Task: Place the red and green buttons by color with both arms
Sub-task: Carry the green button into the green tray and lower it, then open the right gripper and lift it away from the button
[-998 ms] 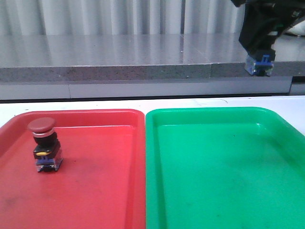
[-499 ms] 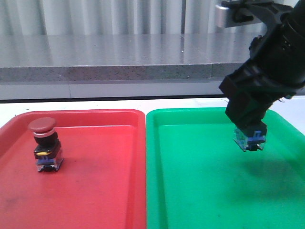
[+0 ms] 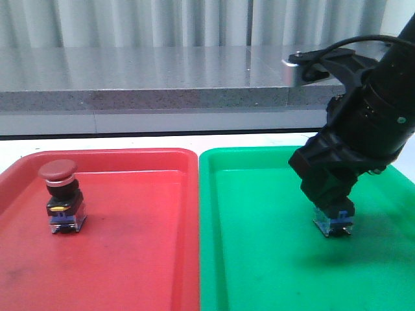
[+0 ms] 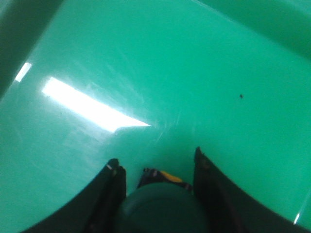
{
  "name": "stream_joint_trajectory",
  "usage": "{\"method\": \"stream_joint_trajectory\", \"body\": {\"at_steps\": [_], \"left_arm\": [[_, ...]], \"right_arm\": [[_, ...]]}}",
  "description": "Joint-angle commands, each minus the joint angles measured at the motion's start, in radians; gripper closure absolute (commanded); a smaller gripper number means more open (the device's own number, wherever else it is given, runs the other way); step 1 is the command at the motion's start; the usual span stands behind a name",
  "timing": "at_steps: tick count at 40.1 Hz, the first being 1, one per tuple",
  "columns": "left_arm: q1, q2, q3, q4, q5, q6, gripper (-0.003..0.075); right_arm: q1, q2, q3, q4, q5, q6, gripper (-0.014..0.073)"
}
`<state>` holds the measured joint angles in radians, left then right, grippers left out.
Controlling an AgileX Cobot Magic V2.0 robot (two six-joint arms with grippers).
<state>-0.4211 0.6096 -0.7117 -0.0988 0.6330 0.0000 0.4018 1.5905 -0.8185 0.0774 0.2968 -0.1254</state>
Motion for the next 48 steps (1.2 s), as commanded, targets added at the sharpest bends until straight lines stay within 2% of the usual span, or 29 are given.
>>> {"method": "stream_joint_trajectory", "body": {"at_steps": [1, 4, 10, 13, 24, 33, 48], "left_arm": [[-0.007, 0.001, -0.026, -0.006, -0.072, -0.009, 0.022], [-0.007, 0.001, -0.026, -0.006, -0.072, -0.009, 0.022], [-0.007, 0.001, -0.026, -0.006, -0.072, -0.009, 0.022], [-0.007, 0.001, -0.026, -0.006, -0.072, -0.009, 0.022], [-0.007, 0.001, -0.026, -0.006, -0.072, -0.009, 0.022], [-0.007, 0.001, -0.026, -0.006, -0.072, -0.009, 0.022], [-0.007, 0.001, -0.026, -0.006, -0.072, -0.009, 0.022]], "right_arm": [[0.0, -0.024, -0.021, 0.002, -0.041, -0.01, 0.0328], [0.0, -0.024, -0.021, 0.002, -0.042, -0.01, 0.0261], [0.0, -0.024, -0.021, 0.002, -0.042, -0.01, 0.0058], [0.0, -0.025, -0.024, 0.003, -0.035, -0.009, 0.0001], [0.0, -0.123, -0.078, 0.003, 0.075, -0.009, -0.0006], [0.0, -0.321, -0.088, 0.011, 0.182, -0.009, -0.0006], [0.0, -0.68, -0.085, 0.013, 0.438, 0.021, -0.0006]]}}
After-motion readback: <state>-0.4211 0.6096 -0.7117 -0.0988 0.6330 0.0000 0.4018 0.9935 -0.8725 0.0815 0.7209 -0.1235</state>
